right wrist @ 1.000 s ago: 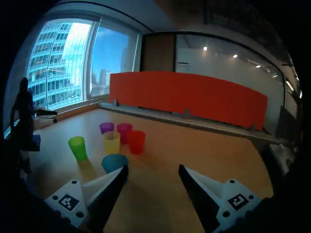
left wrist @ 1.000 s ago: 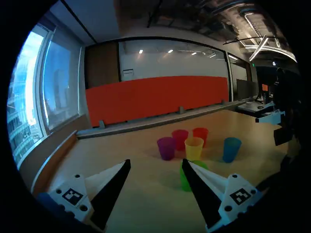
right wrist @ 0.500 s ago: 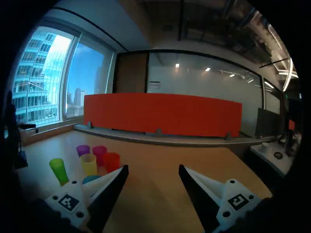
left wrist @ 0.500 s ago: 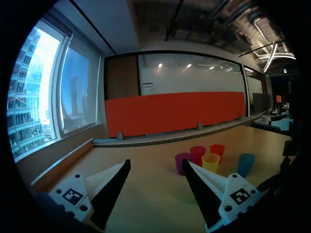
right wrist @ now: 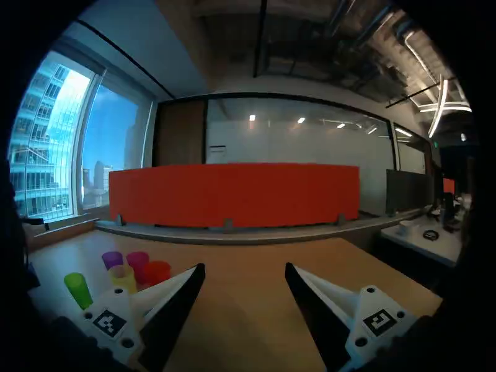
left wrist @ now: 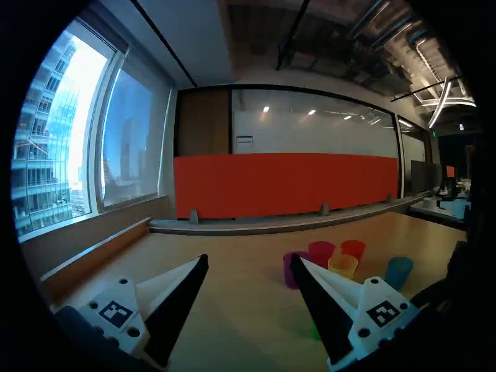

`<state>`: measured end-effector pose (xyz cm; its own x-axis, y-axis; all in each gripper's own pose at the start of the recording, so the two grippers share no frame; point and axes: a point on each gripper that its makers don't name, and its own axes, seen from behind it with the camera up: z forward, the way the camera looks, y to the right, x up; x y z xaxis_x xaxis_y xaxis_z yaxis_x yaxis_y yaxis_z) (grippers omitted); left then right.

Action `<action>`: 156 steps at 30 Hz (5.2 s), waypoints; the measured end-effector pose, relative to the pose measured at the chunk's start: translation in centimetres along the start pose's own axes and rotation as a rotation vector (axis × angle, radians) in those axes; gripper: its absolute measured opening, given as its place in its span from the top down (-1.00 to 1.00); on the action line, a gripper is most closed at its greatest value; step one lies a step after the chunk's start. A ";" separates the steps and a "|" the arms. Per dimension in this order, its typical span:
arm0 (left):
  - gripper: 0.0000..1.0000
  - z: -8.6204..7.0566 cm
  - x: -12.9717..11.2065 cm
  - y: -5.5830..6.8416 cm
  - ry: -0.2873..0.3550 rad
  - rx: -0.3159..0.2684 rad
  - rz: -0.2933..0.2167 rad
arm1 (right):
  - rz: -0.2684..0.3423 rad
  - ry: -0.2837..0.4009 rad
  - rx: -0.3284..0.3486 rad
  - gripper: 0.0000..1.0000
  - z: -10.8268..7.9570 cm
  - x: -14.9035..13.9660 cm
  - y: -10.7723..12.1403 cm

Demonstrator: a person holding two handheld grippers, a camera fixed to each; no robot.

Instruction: Pour water

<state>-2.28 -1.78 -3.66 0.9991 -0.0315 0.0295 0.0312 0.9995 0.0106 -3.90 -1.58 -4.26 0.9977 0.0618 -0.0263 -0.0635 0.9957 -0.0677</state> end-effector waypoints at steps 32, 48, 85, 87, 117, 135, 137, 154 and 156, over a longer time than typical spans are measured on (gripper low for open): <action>-0.97 2.2 -3.0 -1.0 0.068 0.090 0.024 | -0.021 -0.008 -0.090 -1.00 0.5 -0.9 1.9; -0.97 2.6 -3.8 -0.7 0.074 0.096 0.021 | -0.021 -0.028 -0.115 -1.00 0.3 -1.6 2.9; -0.97 3.3 -6.3 0.2 0.046 0.058 -0.027 | -0.003 -0.025 -0.130 -1.00 -0.3 -1.5 3.9; -0.97 3.4 -6.4 0.2 0.040 0.058 -0.027 | -0.003 -0.024 -0.132 -0.99 -0.4 -1.5 4.0; -0.97 3.5 -6.4 0.3 0.037 0.048 -0.026 | -0.057 0.021 -0.081 -1.00 0.1 -0.8 3.5; -0.97 3.5 -6.5 0.3 0.037 0.049 -0.026 | -0.030 0.055 -0.022 -1.00 2.3 -2.8 1.6; -0.97 3.5 -6.5 0.3 0.037 0.049 -0.026 | -0.012 0.053 -0.024 -1.00 2.5 -3.1 1.8; -0.97 3.5 -6.5 0.4 0.037 0.049 -0.026 | -0.006 0.049 -0.002 -1.00 3.6 -5.5 1.2; -0.97 3.5 -6.5 0.4 0.037 0.049 -0.026 | -0.017 0.047 -0.008 -1.00 3.7 -5.8 1.2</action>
<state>-8.84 -1.21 -0.38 0.9984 -0.0558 -0.0080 0.0562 0.9967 0.0594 -9.70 -0.53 -0.54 0.9966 0.0415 -0.0715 -0.0470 0.9960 -0.0762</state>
